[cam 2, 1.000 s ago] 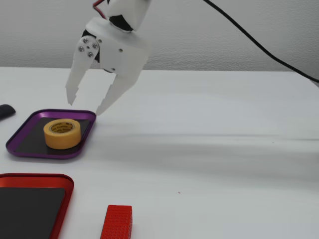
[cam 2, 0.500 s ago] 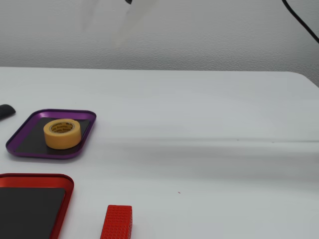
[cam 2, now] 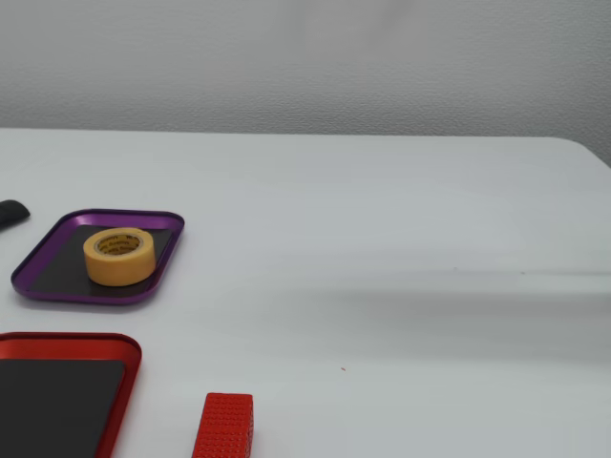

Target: Grasp a tape and put it in the right purple dish.

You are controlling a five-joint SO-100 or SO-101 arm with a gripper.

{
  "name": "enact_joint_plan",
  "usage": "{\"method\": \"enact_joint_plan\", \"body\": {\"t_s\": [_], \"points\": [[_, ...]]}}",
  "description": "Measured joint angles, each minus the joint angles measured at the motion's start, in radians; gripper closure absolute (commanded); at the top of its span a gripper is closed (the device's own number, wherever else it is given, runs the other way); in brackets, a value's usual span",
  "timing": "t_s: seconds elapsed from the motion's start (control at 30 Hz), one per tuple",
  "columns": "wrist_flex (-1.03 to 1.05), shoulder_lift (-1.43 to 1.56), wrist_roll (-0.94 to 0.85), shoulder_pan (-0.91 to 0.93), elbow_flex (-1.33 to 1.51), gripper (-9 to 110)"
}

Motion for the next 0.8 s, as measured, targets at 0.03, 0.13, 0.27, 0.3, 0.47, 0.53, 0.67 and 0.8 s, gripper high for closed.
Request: {"method": "enact_joint_plan", "body": {"t_s": [0.03, 0.13, 0.27, 0.3, 0.47, 0.53, 0.67, 0.8], "points": [[-0.017, 0.051, 0.0, 0.0, 0.066, 88], [-0.086, 0.207, 0.0, 0.0, 0.265, 88], [-0.181, 0.425, 0.0, 0.0, 0.534, 88], [-0.207, 0.479, 0.0, 0.0, 0.601, 87], [-0.319, 0.729, 0.0, -0.003, 0.95, 87], [-0.376, 0.818, 0.0, -0.003, 1.086, 87], [-0.449, 0.992, 0.0, -0.005, 1.338, 84], [-0.465, 1.163, 0.006, -0.041, 1.525, 80]]}}
